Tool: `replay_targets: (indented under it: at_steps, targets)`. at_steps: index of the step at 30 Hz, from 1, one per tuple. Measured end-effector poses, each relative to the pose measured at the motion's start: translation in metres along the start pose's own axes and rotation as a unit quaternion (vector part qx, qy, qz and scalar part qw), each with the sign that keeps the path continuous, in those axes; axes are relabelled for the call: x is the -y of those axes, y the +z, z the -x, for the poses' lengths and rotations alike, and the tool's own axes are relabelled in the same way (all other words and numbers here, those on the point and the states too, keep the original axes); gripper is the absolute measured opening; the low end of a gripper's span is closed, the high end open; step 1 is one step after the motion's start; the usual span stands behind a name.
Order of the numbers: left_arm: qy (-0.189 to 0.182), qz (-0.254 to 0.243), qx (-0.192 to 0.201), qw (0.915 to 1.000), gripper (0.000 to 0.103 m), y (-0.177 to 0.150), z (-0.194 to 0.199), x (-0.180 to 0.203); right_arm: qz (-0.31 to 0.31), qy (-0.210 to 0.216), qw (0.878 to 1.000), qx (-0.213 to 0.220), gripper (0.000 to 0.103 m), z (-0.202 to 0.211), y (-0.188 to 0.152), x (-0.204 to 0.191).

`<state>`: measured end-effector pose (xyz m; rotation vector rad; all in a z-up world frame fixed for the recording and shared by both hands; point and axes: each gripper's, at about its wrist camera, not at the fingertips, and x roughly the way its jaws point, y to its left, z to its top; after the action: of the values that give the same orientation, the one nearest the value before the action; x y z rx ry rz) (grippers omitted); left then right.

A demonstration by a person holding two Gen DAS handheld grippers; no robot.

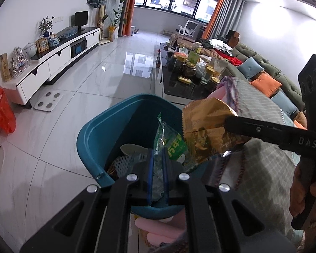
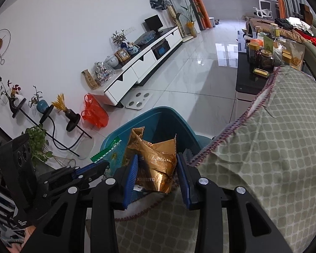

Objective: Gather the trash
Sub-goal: 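Lower the wrapper and gold foil bag with both tools into the teal bin, then open both tools to release the wrapper and gold foil bag into the bin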

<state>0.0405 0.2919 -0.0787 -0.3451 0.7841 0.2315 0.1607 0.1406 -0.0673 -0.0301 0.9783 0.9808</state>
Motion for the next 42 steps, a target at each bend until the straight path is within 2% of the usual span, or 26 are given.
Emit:
replay_targets:
  at_steps: [16, 23, 29, 30, 34, 37, 38, 42]
  targets:
    - [0.010, 0.020, -0.019, 0.9996, 0.010, -0.003, -0.024, -0.015, 0.009, -0.018, 1.000, -0.025, 0.038, -0.023, 0.002, -0.006]
    - [0.018, 0.029, -0.029, 0.9990, 0.010, -0.005, -0.035, -0.021, 0.011, -0.022, 0.999, -0.034, 0.042, -0.032, 0.002, -0.015]
    - [0.015, 0.039, -0.035, 0.9985, 0.014, -0.006, -0.043, -0.027, 0.007, -0.019, 0.999, -0.037, 0.042, -0.037, 0.004, -0.015]
    - [0.014, 0.042, -0.038, 0.9983, 0.015, -0.007, -0.045, -0.029, 0.007, -0.019, 0.999, -0.037, 0.042, -0.037, 0.004, -0.015]
    - [0.017, 0.051, -0.041, 0.9977, 0.033, -0.009, -0.048, -0.034, 0.005, -0.013, 0.999, -0.032, 0.042, -0.031, 0.002, -0.013]
    - [0.016, 0.051, -0.038, 0.9978, 0.035, -0.012, -0.046, -0.036, 0.002, -0.008, 1.000, -0.027, 0.043, -0.026, 0.002, -0.010]
    - [0.015, 0.051, -0.034, 0.9980, 0.037, -0.012, -0.044, -0.036, 0.000, -0.007, 1.000, -0.023, 0.043, -0.022, 0.001, -0.010]
    - [0.017, 0.039, -0.008, 0.9991, 0.053, -0.014, -0.026, -0.031, -0.001, 0.004, 1.000, -0.004, 0.050, -0.005, -0.003, -0.005]
